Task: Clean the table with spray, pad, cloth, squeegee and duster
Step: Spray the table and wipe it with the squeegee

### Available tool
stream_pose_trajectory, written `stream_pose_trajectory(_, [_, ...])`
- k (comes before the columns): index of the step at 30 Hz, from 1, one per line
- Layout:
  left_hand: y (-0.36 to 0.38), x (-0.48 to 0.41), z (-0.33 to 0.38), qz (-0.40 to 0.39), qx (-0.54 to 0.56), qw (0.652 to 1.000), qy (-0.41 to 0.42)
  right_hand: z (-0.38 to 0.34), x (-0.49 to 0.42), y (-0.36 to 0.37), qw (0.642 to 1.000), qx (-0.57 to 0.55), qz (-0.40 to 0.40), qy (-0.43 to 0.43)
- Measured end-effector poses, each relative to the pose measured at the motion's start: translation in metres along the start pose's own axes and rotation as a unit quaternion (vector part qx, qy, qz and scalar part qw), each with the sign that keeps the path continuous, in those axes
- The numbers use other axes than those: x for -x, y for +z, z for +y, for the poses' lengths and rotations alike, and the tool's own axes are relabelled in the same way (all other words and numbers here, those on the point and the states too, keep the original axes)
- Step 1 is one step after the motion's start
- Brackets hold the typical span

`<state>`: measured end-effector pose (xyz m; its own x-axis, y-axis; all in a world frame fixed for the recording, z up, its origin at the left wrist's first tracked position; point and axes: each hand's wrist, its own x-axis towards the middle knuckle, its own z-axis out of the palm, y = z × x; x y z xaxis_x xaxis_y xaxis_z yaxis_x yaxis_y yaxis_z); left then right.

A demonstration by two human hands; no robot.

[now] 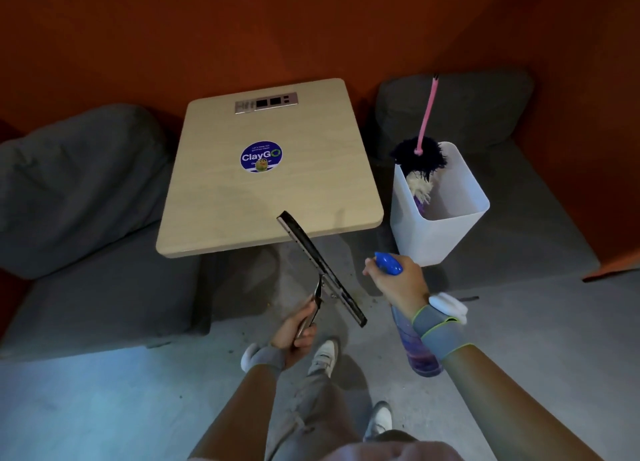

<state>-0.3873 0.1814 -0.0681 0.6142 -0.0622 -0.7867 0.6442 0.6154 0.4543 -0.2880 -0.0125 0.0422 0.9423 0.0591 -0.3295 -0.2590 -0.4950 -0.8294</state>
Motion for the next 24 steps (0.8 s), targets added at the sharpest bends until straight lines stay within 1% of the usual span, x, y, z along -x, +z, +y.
stream_pose_trajectory(2, [0.002,-0.001,0.003,0.056,0.015,0.997,0.049,-0.002,0.001,0.005,1.0,-0.009,-0.01,0.01])
stream_pose_trajectory(3, [0.001,-0.003,0.005,0.099,0.026,0.992,0.078,-0.004,0.001,0.007,1.0,-0.013,-0.012,0.016])
stream_pose_trajectory(5, [-0.003,-0.012,0.011,0.198,0.068,0.97,0.123,-0.006,0.002,0.008,0.999,-0.02,-0.017,0.019])
stream_pose_trajectory(6, [-0.004,-0.016,0.016,0.238,0.089,0.958,0.134,-0.007,0.002,0.009,0.999,-0.02,-0.019,0.019])
stream_pose_trajectory(8, [-0.004,-0.025,0.024,0.275,0.116,0.944,0.142,-0.008,0.003,0.01,0.999,-0.02,-0.023,0.021])
stream_pose_trajectory(11, [0.001,-0.038,0.032,0.276,0.11,0.943,0.152,-0.007,0.003,0.011,1.0,-0.017,-0.016,0.02])
stream_pose_trajectory(14, [0.001,-0.052,0.035,0.258,0.048,0.953,0.151,-0.002,0.001,0.008,0.999,-0.026,-0.003,0.039])
stream_pose_trajectory(17, [-0.001,-0.054,0.037,0.23,-0.008,0.961,0.154,0.005,0.004,-0.001,0.999,-0.032,0.0,0.038])
stream_pose_trajectory(22, [-0.001,-0.062,0.032,0.219,-0.021,0.964,0.147,0.015,0.005,-0.013,0.998,-0.025,0.037,0.038])
stream_pose_trajectory(24, [0.0,-0.064,0.03,0.222,-0.016,0.964,0.146,0.015,0.005,-0.014,0.998,-0.029,0.035,0.035])
